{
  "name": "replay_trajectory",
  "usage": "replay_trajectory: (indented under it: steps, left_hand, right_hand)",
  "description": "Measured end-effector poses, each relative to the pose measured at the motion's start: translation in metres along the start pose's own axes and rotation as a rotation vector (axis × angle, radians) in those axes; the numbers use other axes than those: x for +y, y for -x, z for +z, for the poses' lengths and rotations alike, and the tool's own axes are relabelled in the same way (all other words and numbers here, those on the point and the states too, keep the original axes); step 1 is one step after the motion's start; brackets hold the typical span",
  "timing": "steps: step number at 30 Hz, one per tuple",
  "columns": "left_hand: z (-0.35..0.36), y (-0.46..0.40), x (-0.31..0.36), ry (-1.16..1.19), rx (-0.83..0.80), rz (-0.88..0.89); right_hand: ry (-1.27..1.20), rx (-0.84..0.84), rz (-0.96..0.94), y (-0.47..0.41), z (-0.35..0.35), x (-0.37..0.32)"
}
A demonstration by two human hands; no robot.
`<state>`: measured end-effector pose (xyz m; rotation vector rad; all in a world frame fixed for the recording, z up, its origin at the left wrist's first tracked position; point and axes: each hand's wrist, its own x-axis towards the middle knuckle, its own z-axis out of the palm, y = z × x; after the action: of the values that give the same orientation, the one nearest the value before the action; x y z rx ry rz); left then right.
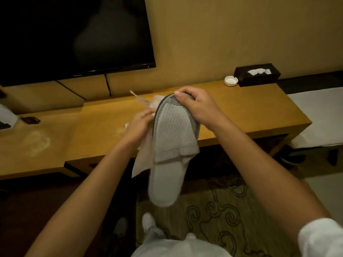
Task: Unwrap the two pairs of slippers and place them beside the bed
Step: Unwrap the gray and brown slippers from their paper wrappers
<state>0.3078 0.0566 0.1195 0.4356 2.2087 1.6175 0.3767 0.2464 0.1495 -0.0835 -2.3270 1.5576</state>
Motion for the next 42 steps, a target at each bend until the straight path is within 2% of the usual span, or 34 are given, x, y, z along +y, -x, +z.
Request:
replay_trajectory:
  steps: [2, 3, 5, 7, 9, 10, 13, 15, 19, 21, 23, 25, 27, 28, 30, 32, 33, 37, 39, 42]
  left_hand:
    - [0.013, 0.012, 0.008, 0.348, -0.116, -0.160]
    - [0.017, 0.015, 0.005, 0.439, -0.181, -0.189]
    - [0.022, 0.016, -0.005, 0.352, -0.257, -0.139]
    - [0.026, 0.014, -0.010, 0.193, -0.270, -0.033]
    - [0.030, 0.010, -0.012, 0.213, -0.212, 0.001]
    - [0.030, 0.009, -0.011, 0.295, -0.189, -0.005]
    - [0.025, 0.000, -0.009, 0.511, -0.136, -0.065]
    - [0.021, -0.007, -0.011, 0.468, -0.133, -0.067]
    - [0.018, -0.015, -0.023, 0.361, -0.165, -0.039]
    - [0.020, -0.016, -0.024, 0.386, -0.104, -0.031]
    - [0.018, -0.019, -0.023, 0.390, -0.002, -0.011]
    - [0.012, -0.023, -0.023, 0.396, 0.095, -0.002]
    - [0.002, -0.027, -0.028, 0.449, 0.170, -0.030]
    - [-0.003, -0.028, -0.031, 0.485, 0.187, -0.050]
    - [-0.006, -0.031, -0.038, 0.519, 0.197, -0.080]
    - [-0.004, -0.034, -0.045, 0.485, 0.184, -0.097]
    - [-0.002, -0.036, -0.049, 0.466, 0.170, -0.107]
    - [0.008, -0.042, -0.060, 0.399, 0.109, -0.149]
    - [0.009, -0.046, -0.065, 0.361, 0.117, -0.130]
    - [0.006, -0.050, -0.073, 0.350, 0.198, -0.138]
  right_hand:
    - [-0.109, 0.058, 0.067, -0.003, 0.004, 0.005]
    - [-0.124, 0.105, 0.081, -0.004, 0.005, 0.008]
    - [-0.144, 0.222, 0.101, -0.005, 0.007, 0.013]
    - [-0.360, 0.294, 0.179, -0.007, 0.002, 0.018]
    - [-0.753, 0.255, 0.334, -0.008, -0.009, 0.027]
    - [-0.805, 0.195, 0.398, -0.009, -0.015, 0.036]
    - [-0.403, -0.179, 0.470, 0.000, -0.017, 0.062]
    - [-0.347, -0.364, 0.516, 0.005, -0.014, 0.071]
    - [-0.192, -0.388, 0.352, -0.013, -0.020, 0.072]
    - [-0.043, -0.395, 0.336, -0.031, -0.026, 0.082]
    - [0.052, -0.279, 0.352, -0.056, -0.038, 0.092]
    - [0.009, 0.114, 0.432, -0.082, -0.067, 0.110]
    - [-0.321, 0.493, 0.627, -0.107, -0.102, 0.129]
    - [-0.383, 0.565, 0.744, -0.115, -0.115, 0.147]
    - [-0.140, 0.561, 0.923, -0.118, -0.120, 0.171]
    - [0.107, 0.395, 0.881, -0.101, -0.094, 0.171]
    - [0.094, 0.251, 0.832, -0.091, -0.071, 0.169]
    - [-0.237, -0.457, 0.769, -0.039, 0.022, 0.131]
    - [-0.356, -0.576, 0.733, -0.023, 0.054, 0.120]
    - [-0.540, -0.569, 0.730, -0.011, 0.078, 0.114]
